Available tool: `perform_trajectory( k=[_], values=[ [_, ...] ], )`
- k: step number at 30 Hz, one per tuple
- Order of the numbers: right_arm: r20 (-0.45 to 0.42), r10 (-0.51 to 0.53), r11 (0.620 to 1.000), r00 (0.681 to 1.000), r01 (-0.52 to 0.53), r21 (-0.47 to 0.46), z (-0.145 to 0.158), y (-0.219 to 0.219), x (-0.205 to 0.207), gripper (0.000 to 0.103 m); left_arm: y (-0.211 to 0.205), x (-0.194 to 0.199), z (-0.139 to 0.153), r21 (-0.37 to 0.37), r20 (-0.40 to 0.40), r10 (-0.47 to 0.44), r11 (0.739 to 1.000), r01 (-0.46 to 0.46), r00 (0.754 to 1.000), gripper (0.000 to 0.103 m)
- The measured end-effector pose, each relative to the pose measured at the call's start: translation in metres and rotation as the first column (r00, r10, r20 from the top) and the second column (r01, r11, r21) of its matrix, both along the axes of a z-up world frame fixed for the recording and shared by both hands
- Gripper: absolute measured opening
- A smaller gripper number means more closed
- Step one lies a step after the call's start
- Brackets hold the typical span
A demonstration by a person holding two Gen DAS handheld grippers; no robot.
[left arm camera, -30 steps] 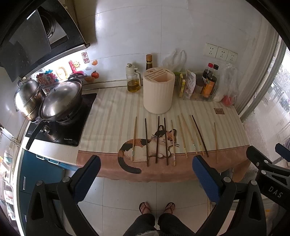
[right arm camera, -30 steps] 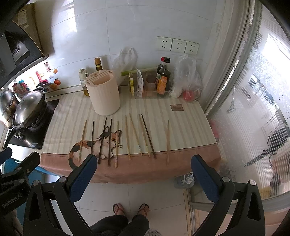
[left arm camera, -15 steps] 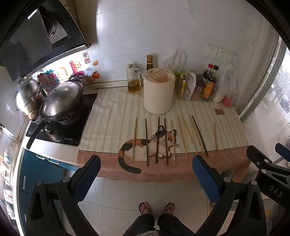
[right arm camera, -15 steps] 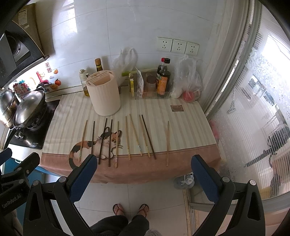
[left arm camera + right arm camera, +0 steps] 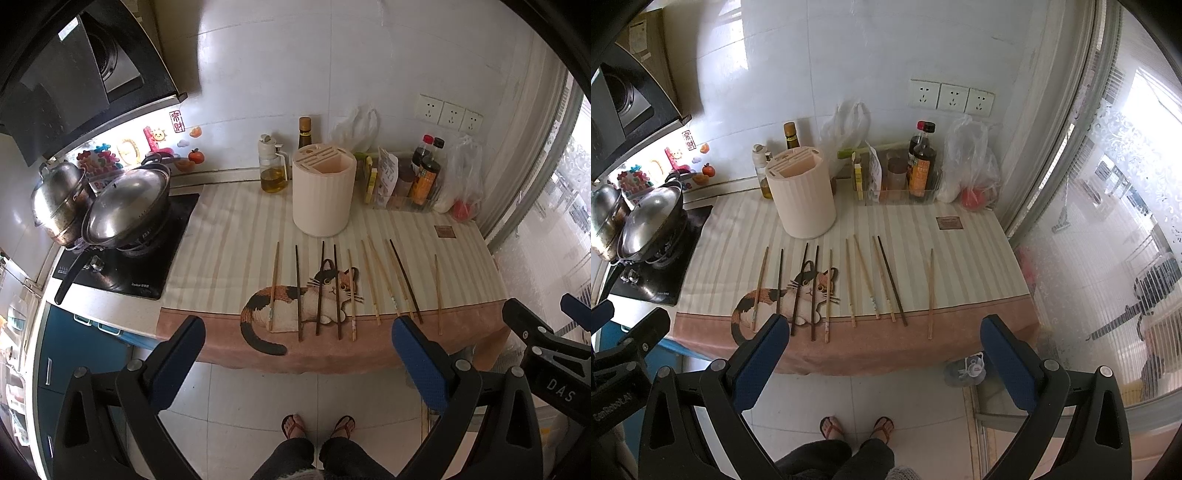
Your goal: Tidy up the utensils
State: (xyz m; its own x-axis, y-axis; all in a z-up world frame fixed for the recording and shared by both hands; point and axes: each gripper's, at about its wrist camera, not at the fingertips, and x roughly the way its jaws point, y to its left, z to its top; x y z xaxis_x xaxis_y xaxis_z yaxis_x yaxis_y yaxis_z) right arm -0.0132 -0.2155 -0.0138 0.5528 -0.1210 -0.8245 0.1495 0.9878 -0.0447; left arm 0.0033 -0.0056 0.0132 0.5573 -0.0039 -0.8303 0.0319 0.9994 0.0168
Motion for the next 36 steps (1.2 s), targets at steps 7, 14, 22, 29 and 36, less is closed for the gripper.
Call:
perform_trajectory(
  k=[7, 14, 22, 29, 36],
  values=[
    [0.003, 0.0, 1.0, 1.0, 0.0, 0.003, 0.003, -0.001, 0.002, 0.103, -0.001, 0.0, 0.001, 0.005, 0.003, 0.0, 1.0, 0.0, 1.0, 0.103],
    [0.001, 0.007, 1.0, 1.0, -0.007, 0.004, 0.012, 0.002, 0.003, 0.103, -0.002, -0.002, 0.003, 0.009, 0.011, 0.002, 1.0, -0.002, 1.0, 0.103],
    [0.006, 0.009, 1.0, 1.0, -0.009, 0.007, 0.015, 0.005, 0.002, 0.103, -0.002, -0.003, 0.005, 0.006, 0.015, 0.004, 1.0, -0.005, 1.0, 0.103],
    [0.01, 0.005, 1.0, 1.0, -0.005, 0.011, 0.014, 0.008, 0.002, 0.103, 0.003, -0.005, 0.005, 0.002, 0.026, 0.009, 1.0, -0.009, 1.0, 0.103],
    [0.033, -0.054, 0.998, 0.998, 0.052, 0.038, -0.011, -0.007, 0.028, 0.103, 0.017, 0.039, -0.015, 0.056, 0.057, 0.034, 0.998, -0.037, 0.998, 0.103]
  ],
)
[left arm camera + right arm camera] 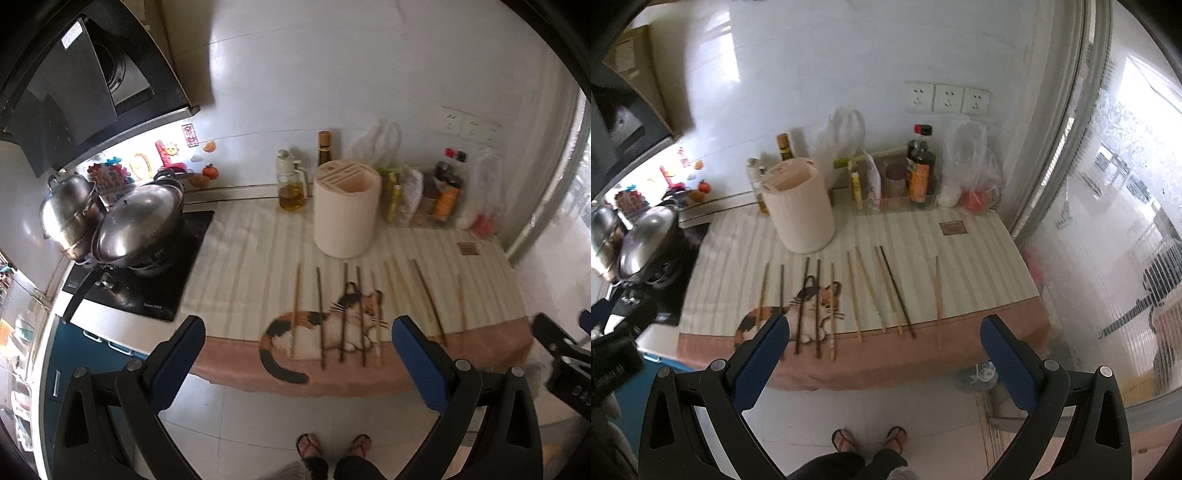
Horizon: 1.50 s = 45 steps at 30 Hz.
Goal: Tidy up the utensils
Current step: 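Lower both tools toward the light wooden chopsticks on the cloth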
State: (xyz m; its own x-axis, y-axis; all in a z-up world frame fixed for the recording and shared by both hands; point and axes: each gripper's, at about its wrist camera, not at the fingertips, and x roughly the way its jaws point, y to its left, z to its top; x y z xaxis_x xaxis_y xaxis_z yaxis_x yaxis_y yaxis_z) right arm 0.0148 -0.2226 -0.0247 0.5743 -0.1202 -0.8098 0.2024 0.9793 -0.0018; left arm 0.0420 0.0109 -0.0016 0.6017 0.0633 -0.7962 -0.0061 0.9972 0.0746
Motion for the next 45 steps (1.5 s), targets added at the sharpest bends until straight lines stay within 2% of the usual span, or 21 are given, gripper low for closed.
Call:
perform_trajectory(
  k=[4, 10, 14, 18, 21, 22, 25, 27, 30, 34, 38, 40, 43, 45],
  values=[
    [-0.036, -0.048, 0.999, 0.998, 0.048, 0.009, -0.026, -0.019, 0.026, 0.102, 0.007, 0.039, -0.03, 0.032, -0.034, 0.008, 0.999, -0.007, 0.999, 0.103],
    [-0.134, -0.113, 0.993, 0.985, 0.116, 0.021, -0.075, -0.056, 0.074, 0.083, 0.007, 0.093, -0.084, 0.057, -0.13, -0.014, 0.998, 0.021, 0.991, 0.103],
    [-0.221, -0.127, 0.989, 0.967, 0.14, 0.046, -0.114, -0.083, 0.109, 0.078, 0.003, 0.124, -0.119, 0.063, -0.195, 0.009, 0.998, 0.003, 0.981, 0.103],
    [-0.305, -0.123, 0.982, 0.944, 0.16, 0.1, -0.16, -0.108, 0.142, 0.078, -0.002, 0.156, -0.163, 0.097, -0.281, 0.035, 0.995, -0.008, 0.959, 0.103],
    [-0.374, -0.1, 0.981, 0.922, 0.153, 0.117, -0.204, -0.127, 0.169, 0.078, -0.006, 0.178, -0.2, 0.103, -0.355, 0.051, 0.995, -0.015, 0.934, 0.103],
    [-0.393, -0.093, 0.981, 0.915, 0.153, 0.123, -0.215, -0.131, 0.175, 0.078, -0.007, 0.183, -0.211, 0.103, -0.381, 0.054, 0.995, -0.016, 0.923, 0.099],
    [-0.443, -0.062, 0.975, 0.894, 0.149, 0.163, -0.251, -0.145, 0.197, 0.078, -0.007, 0.191, -0.239, 0.081, -0.443, 0.066, 0.996, -0.033, 0.894, 0.097],
    [-0.466, -0.053, 0.979, 0.883, 0.138, 0.15, -0.269, -0.148, 0.207, 0.077, -0.007, 0.193, -0.259, 0.073, -0.477, 0.082, 0.996, -0.053, 0.875, 0.096],
    [-0.504, -0.045, 0.977, 0.862, 0.143, 0.159, -0.294, -0.157, 0.22, 0.073, -0.005, 0.192, -0.28, 0.051, -0.515, 0.094, 0.996, -0.079, 0.852, 0.092],
    [-0.537, -0.049, 0.977, 0.842, 0.152, 0.148, -0.315, -0.166, 0.23, 0.064, 0.006, 0.184, -0.299, 0.003, -0.555, 0.136, 0.987, -0.162, 0.821, 0.091],
    [-0.549, -0.064, 0.973, 0.833, 0.174, 0.152, -0.327, -0.173, 0.234, 0.059, 0.008, 0.172, -0.309, -0.016, -0.572, 0.136, 0.984, -0.177, 0.809, 0.089],
    [-0.555, -0.069, 0.971, 0.829, 0.185, 0.155, -0.333, -0.176, 0.235, 0.057, 0.008, 0.17, -0.313, -0.008, -0.574, 0.132, 0.986, -0.166, 0.808, 0.083],
    [-0.557, -0.092, 0.966, 0.826, 0.21, 0.151, -0.337, -0.183, 0.235, 0.054, 0.01, 0.17, -0.319, 0.02, -0.558, 0.136, 0.988, -0.15, 0.818, 0.073],
    [-0.554, -0.101, 0.963, 0.826, 0.221, 0.154, -0.338, -0.19, 0.235, 0.054, 0.015, 0.171, -0.32, 0.044, -0.547, 0.147, 0.988, -0.147, 0.824, 0.071]
  ],
)
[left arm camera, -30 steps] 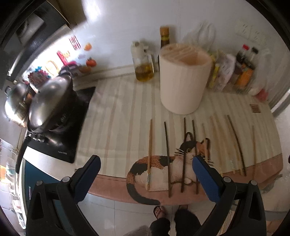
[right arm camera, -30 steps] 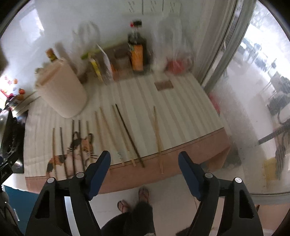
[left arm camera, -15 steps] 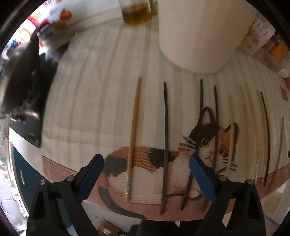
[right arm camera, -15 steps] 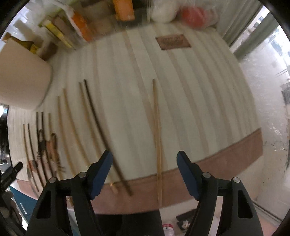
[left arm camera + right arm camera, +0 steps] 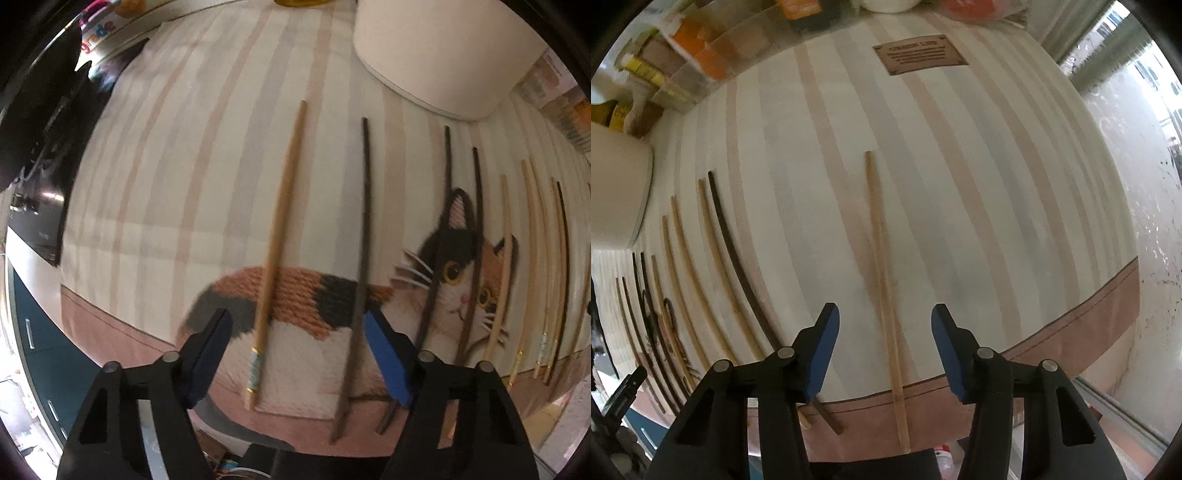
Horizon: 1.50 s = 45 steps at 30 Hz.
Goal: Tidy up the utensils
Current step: 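Lower both tools toward the light wooden chopsticks on the cloth, then close the left tool on one light chopstick while the right tool closes on another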
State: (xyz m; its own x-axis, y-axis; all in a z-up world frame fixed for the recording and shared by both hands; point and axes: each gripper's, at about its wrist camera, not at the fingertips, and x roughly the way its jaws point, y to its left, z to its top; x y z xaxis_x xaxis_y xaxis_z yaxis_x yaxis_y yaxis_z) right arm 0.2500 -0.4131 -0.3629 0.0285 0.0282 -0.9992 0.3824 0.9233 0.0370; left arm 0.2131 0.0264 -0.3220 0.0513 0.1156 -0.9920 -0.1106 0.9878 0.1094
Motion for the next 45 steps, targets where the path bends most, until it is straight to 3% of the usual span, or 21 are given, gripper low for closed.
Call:
perform_trajectory(
  k=[2, 4, 8, 12, 16, 17, 18, 20, 25, 33, 38, 41, 45],
  values=[
    [-0.003, -0.005, 1.0, 1.0, 0.005, 0.0, 0.0, -0.005, -0.001, 0.054, 0.002, 0.002, -0.001, 0.036, 0.004, -0.011, 0.999, 0.011, 1.0, 0.069],
    [-0.022, -0.003, 1.0, 1.0, 0.003, -0.001, -0.004, -0.007, -0.001, 0.054, 0.005, 0.003, -0.004, 0.072, -0.002, -0.027, 0.997, 0.027, 1.0, 0.061],
    [-0.057, -0.006, 1.0, 0.998, 0.006, 0.004, -0.011, -0.005, 0.01, 0.054, 0.012, 0.012, -0.015, 0.099, -0.027, -0.038, 0.994, 0.04, 0.999, 0.058],
    [-0.095, -0.018, 1.0, 0.995, 0.019, 0.012, -0.029, -0.01, 0.008, 0.054, 0.021, 0.025, -0.015, 0.073, -0.036, -0.03, 0.997, 0.033, 0.999, 0.058],
    [-0.111, -0.016, 1.0, 0.994, 0.018, 0.013, -0.039, -0.01, 0.006, 0.052, 0.026, 0.028, -0.012, 0.032, -0.039, -0.039, 0.999, 0.04, 0.998, 0.043],
    [-0.109, -0.019, 1.0, 0.994, 0.021, 0.015, -0.04, -0.009, 0.006, 0.05, 0.031, 0.031, -0.013, 0.018, -0.041, -0.043, 0.999, 0.044, 0.998, 0.041],
    [-0.095, -0.022, 1.0, 0.995, 0.024, 0.017, -0.04, -0.007, 0.006, 0.041, 0.036, 0.034, -0.014, 0.005, -0.043, -0.048, 0.999, 0.049, 0.998, 0.034],
    [-0.079, -0.017, 0.998, 0.997, 0.021, 0.055, -0.038, -0.006, 0.0, 0.01, 0.039, 0.037, -0.015, -0.017, -0.047, -0.057, 0.998, 0.056, 0.997, 0.025],
    [-0.038, 0.034, 0.998, 0.999, -0.032, 0.051, -0.04, 0.011, 0.007, 0.008, 0.023, 0.029, -0.015, -0.056, -0.044, -0.051, 0.997, 0.048, 0.998, 0.005],
    [-0.011, 0.142, 0.986, 0.99, -0.141, 0.084, -0.042, 0.042, 0.029, 0.008, 0.033, 0.055, -0.012, -0.106, -0.009, 0.007, 0.994, -0.008, 1.0, 0.005],
    [-0.12, 0.166, 0.98, 0.979, -0.151, 0.128, -0.051, 0.044, 0.033, 0.009, 0.031, 0.063, -0.012, -0.146, -0.057, -0.008, 0.989, 0.0, 0.998, 0.009],
    [-0.148, 0.187, 0.978, 0.971, -0.17, 0.117, -0.055, 0.047, 0.028, 0.018, 0.026, 0.061, -0.017, -0.138, -0.085, -0.023, 0.99, 0.011, 0.996, 0.015],
    [-0.145, 0.19, 0.979, 0.971, -0.175, 0.109, -0.057, 0.055, 0.011, 0.019, 0.024, 0.062, -0.02, -0.128, -0.084, -0.027, 0.992, 0.016, 0.996, 0.016]
  ],
)
